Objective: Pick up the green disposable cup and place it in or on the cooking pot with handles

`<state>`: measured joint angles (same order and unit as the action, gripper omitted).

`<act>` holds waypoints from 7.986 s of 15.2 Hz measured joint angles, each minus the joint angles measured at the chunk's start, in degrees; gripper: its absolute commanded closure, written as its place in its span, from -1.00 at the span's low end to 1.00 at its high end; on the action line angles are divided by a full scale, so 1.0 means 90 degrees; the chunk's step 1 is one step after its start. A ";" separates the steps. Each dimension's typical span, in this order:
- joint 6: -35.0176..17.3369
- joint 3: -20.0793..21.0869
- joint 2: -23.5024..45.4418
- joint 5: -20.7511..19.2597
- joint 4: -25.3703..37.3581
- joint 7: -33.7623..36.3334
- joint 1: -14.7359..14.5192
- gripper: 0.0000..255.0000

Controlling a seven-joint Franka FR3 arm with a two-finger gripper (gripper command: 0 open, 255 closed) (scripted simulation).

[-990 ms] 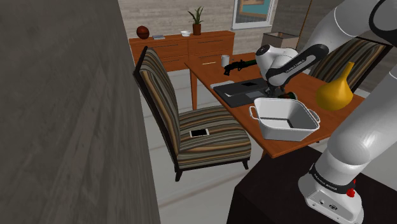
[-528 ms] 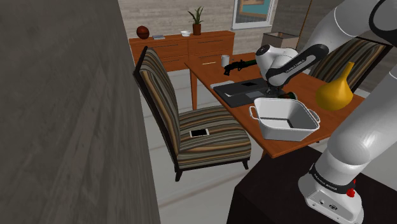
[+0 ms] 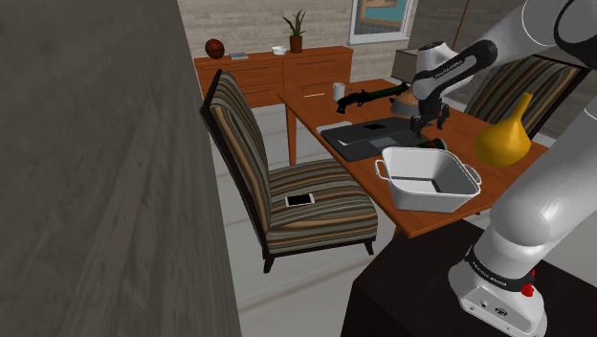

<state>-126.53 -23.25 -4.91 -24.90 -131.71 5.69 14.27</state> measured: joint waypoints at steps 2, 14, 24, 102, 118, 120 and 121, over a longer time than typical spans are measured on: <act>0.0319 -0.0438 0.0316 0.1424 0.0562 -0.1201 0.0214 -1.00; 0.2517 -0.1077 0.2564 0.5665 0.2723 -0.4237 0.1811 -1.00; 0.2320 -0.1049 0.2579 0.5718 0.2534 -0.4281 0.1779 1.00; 0.3745 0.0841 -0.3890 0.3841 -0.0903 -0.0129 0.1474 -1.00; 0.0860 0.1117 -0.3157 0.4046 -0.3068 0.0018 0.1433 -1.00; 0.0663 0.1133 -0.3083 0.4102 -0.3187 0.0000 0.1389 -1.00; 0.0623 0.1133 -0.3069 0.4111 -0.3213 -0.0007 0.1382 -1.00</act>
<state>-120.93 -13.05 -32.53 12.09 -160.62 5.63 26.71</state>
